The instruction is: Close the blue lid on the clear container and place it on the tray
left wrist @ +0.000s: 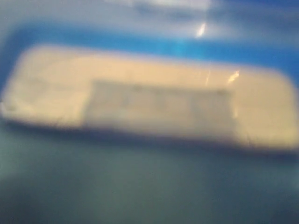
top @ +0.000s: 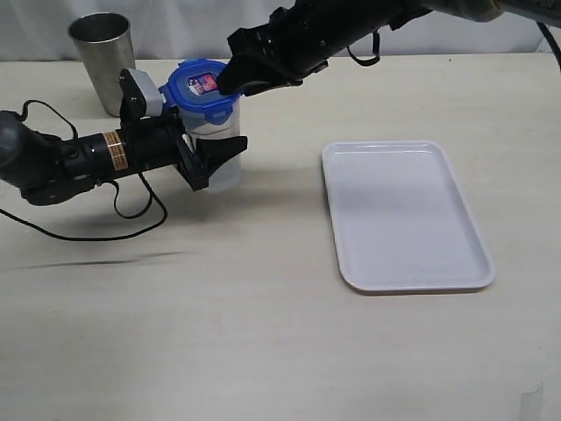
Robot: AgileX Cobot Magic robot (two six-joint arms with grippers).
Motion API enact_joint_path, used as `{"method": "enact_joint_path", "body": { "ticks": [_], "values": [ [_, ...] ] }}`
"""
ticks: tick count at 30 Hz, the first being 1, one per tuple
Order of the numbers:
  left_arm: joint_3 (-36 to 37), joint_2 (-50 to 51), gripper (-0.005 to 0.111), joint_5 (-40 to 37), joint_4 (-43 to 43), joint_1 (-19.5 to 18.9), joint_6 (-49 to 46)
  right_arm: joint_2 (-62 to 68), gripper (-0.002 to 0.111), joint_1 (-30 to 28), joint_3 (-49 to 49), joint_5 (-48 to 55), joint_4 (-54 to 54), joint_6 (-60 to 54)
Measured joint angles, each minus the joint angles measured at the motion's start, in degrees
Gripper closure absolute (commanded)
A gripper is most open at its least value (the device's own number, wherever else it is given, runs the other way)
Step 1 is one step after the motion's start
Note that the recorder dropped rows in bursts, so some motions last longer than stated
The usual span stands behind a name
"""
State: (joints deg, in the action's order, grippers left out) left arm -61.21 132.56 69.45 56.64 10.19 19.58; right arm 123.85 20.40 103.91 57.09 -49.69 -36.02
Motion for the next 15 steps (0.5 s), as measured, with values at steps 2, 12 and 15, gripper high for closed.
{"method": "enact_joint_path", "body": {
  "ticks": [2,12,15],
  "values": [
    [0.0,0.0,0.107,0.14,0.12,0.0,-2.59,-0.96,0.052,0.39,0.1,0.52,2.26,-2.5],
    [0.0,0.0,0.107,0.77,2.61,-0.1,-18.14,-10.15,0.052,0.87,0.1,1.61,15.63,-11.82],
    [0.0,0.0,0.107,0.9,4.92,-0.1,-27.77,-12.89,0.054,2.37,0.1,3.47,16.33,-23.53]
  ]
}}
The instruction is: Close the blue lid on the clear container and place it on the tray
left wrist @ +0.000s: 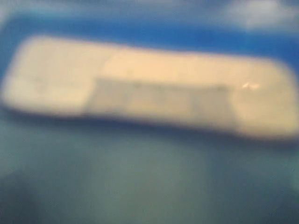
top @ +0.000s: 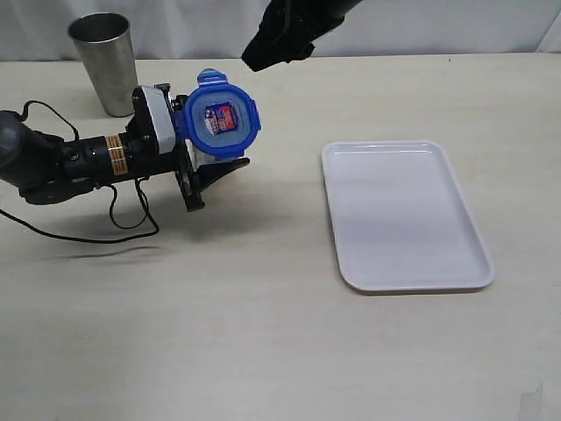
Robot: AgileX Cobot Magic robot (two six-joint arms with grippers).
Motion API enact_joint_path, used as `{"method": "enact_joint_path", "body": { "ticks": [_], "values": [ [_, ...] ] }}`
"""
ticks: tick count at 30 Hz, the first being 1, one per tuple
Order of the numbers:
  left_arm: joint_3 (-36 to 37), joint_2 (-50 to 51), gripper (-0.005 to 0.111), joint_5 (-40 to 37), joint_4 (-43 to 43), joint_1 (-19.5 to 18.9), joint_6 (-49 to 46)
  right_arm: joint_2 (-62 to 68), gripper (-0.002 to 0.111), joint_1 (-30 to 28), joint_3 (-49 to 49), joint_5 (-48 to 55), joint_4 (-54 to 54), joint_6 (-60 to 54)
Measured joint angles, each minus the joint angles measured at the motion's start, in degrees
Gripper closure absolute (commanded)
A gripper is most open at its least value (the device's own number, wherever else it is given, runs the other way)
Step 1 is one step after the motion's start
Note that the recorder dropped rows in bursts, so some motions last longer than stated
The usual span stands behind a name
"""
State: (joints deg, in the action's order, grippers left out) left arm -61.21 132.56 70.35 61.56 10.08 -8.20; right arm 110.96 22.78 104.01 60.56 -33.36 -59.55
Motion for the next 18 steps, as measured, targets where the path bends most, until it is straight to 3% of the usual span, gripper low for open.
{"method": "enact_joint_path", "body": {
  "ticks": [6,10,18],
  "values": [
    [0.0,0.0,0.107,-0.61,1.92,0.0,-7.54,-0.15,0.058,8.14,0.0,-0.17,5.32,-14.76],
    [0.0,0.0,0.107,-0.61,2.69,0.0,-9.66,2.41,0.059,12.22,0.0,-3.95,18.47,-11.58],
    [0.0,0.0,0.107,-0.74,2.93,0.0,-10.29,6.64,0.06,12.63,0.0,-5.31,21.66,-10.0]
  ]
}}
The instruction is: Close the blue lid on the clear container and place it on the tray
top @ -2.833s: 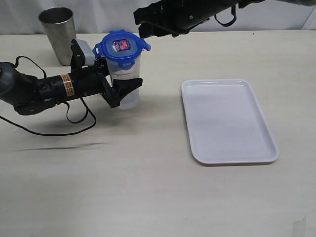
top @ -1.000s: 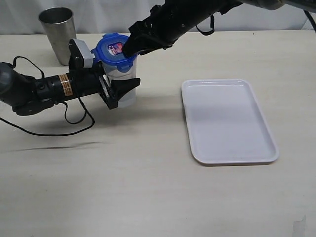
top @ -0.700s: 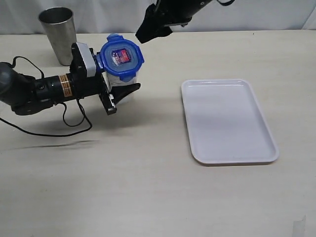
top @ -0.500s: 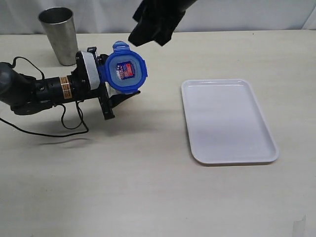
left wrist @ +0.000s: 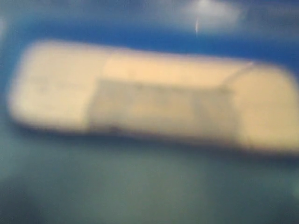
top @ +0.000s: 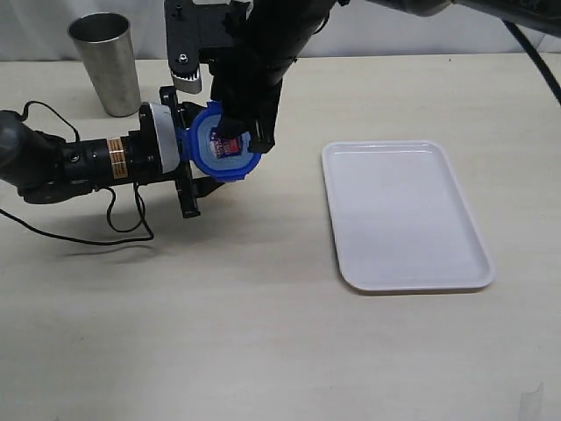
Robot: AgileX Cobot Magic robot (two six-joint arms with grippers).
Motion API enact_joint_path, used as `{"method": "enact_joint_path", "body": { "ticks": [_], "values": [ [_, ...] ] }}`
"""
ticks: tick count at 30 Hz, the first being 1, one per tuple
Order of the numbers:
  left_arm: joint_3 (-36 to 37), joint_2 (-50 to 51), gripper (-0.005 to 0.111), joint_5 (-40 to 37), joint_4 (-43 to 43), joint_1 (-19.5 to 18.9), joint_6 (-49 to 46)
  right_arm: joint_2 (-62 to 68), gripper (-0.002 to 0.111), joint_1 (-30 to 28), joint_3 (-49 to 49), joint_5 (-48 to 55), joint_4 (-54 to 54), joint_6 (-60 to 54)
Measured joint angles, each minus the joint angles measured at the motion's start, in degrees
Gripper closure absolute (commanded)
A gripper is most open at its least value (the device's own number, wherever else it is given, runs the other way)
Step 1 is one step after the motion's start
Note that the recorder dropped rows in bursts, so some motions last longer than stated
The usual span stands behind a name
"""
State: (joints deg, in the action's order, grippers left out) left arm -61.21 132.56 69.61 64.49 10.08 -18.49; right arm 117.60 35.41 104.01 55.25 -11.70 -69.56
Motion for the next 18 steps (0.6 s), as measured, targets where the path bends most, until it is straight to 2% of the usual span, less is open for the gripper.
{"method": "enact_joint_path", "body": {
  "ticks": [5,14,18],
  "values": [
    [0.0,0.0,0.107,-0.97,-0.12,-0.09,-0.88,1.45,0.075,0.0,0.71,0.01,-0.56,0.0],
    [-0.44,0.0,0.107,-2.44,-0.12,-0.31,-1.62,3.91,0.077,1.42,1.45,0.34,3.48,2.75],
    [-0.45,0.0,0.107,-2.81,-0.24,-0.65,-1.62,4.15,0.089,2.49,1.53,-0.36,7.25,5.13]
  ]
}}
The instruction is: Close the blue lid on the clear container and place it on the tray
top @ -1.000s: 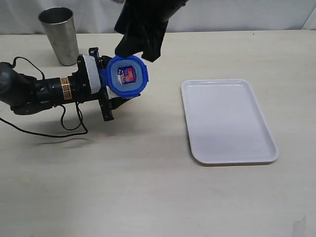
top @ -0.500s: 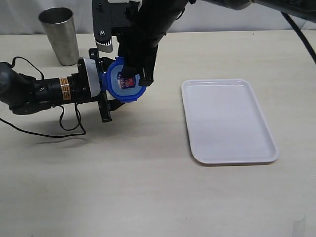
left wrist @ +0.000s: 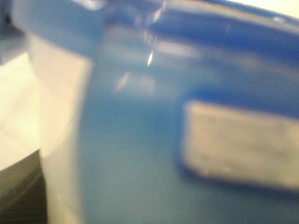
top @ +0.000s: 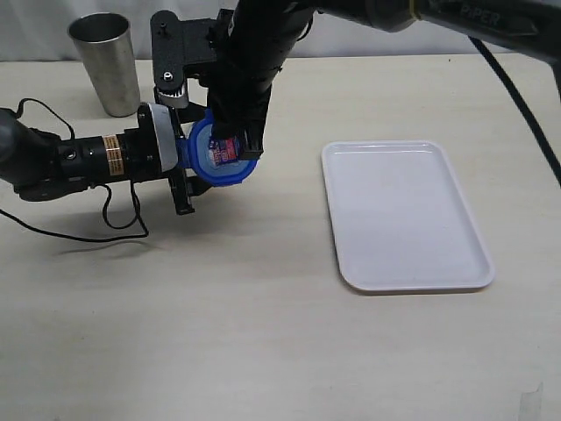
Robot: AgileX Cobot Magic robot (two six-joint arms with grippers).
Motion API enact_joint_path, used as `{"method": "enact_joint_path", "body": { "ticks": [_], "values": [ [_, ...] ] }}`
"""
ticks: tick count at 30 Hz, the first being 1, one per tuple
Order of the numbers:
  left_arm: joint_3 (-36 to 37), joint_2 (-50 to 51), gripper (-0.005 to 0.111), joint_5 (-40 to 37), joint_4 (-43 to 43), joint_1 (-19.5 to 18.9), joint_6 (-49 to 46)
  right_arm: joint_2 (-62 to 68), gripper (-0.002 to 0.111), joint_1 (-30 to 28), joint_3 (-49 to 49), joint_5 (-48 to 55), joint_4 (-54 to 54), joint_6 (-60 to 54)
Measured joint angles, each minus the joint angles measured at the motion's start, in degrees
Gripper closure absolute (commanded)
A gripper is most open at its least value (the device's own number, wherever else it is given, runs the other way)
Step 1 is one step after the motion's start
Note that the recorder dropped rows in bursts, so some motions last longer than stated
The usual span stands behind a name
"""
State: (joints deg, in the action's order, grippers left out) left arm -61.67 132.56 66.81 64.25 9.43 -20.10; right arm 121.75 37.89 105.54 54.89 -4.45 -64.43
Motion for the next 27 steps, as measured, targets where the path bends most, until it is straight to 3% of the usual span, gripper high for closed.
{"method": "enact_joint_path", "body": {
  "ticks": [19,27],
  "values": [
    [-0.1,0.0,0.107,-0.66,0.71,0.0,0.64,0.81,0.098,0.03,0.38,1.29,-0.48,-0.75],
    [-0.18,0.0,0.107,0.31,-3.85,-0.11,14.2,-1.97,0.091,-1.12,-0.2,-6.21,0.69,7.07]
  ]
}}
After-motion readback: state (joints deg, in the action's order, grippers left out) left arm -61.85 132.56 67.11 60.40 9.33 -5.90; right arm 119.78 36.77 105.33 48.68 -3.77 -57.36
